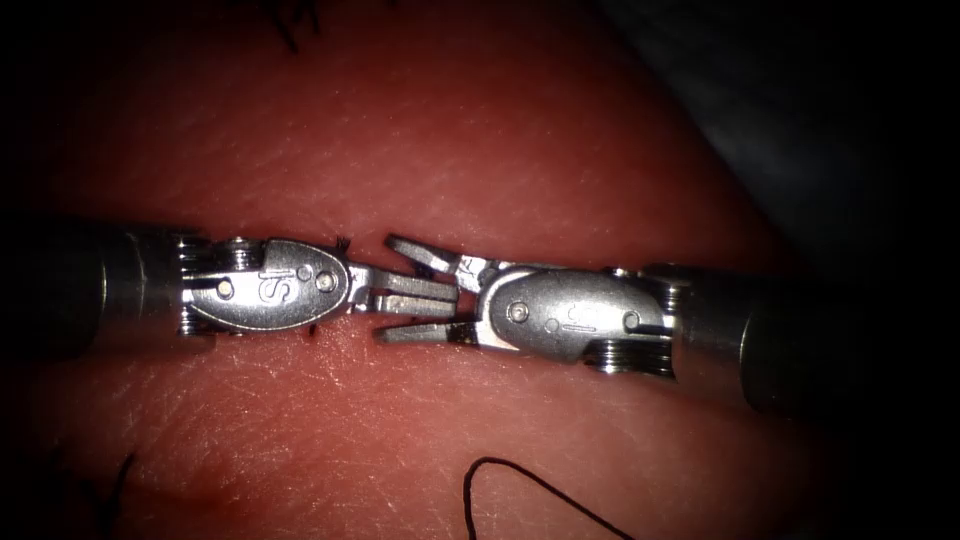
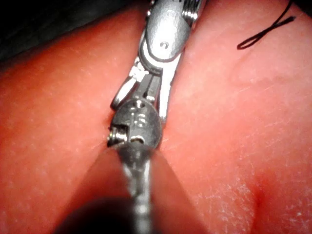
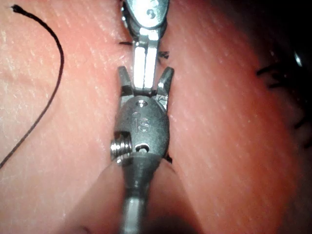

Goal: Wound Closure
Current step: Cut the suture with the right gripper

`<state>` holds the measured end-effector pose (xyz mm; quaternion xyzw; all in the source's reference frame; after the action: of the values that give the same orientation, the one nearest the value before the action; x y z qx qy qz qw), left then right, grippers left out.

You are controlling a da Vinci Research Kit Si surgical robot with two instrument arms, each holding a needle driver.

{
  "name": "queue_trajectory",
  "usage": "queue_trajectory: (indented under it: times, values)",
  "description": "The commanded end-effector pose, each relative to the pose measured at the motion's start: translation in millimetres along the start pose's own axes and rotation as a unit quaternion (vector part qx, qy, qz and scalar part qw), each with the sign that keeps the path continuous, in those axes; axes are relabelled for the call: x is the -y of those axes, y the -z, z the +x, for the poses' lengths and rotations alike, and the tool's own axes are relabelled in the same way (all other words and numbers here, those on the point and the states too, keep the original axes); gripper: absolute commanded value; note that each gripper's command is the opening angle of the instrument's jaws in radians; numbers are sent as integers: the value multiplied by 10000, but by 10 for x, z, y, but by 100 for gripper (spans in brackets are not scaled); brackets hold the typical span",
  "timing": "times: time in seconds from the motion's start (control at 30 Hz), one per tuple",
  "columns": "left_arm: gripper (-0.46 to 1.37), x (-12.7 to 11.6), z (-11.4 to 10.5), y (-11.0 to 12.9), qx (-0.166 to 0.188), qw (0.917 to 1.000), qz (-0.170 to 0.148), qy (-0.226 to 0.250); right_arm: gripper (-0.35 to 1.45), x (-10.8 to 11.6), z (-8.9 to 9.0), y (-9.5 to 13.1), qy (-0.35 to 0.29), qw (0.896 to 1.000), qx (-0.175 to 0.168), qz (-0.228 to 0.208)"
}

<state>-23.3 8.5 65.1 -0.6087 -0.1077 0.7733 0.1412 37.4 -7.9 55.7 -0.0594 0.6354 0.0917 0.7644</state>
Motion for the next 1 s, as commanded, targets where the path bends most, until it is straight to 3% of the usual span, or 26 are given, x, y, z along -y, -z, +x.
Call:
queue_trajectory:
  times: [0.03, 0.37, 0.67, 0.77, 0.87, 1.0]
  values:
    - [-35, -1, -1, 1, -32, 10000, -75, 30, 103, 0, -1, 0, 9, 10000, -35, -21]
    - [-35, 7, -2, 8, -535, 9978, -119, 385, 99, -5, -1, -4, 4, 9996, -236, -160]
    - [-35, 15, -5, 10, -693, 9950, -100, 706, 95, -7, 3, -16, 3, 9988, -447, -181]
    - [-35, 16, -5, 10, -704, 9945, -104, 764, 95, -7, 2, -22, -146, 9987, -446, -196]
    - [-35, 15, -5, 11, -704, 9945, -111, 764, 96, -7, 1, -30, -818, 9950, -517, -248]
    - [-35, 13, -5, 13, -705, 9945, -122, 762, 104, -8, 0, -36, -843, 9946, -532, -290]
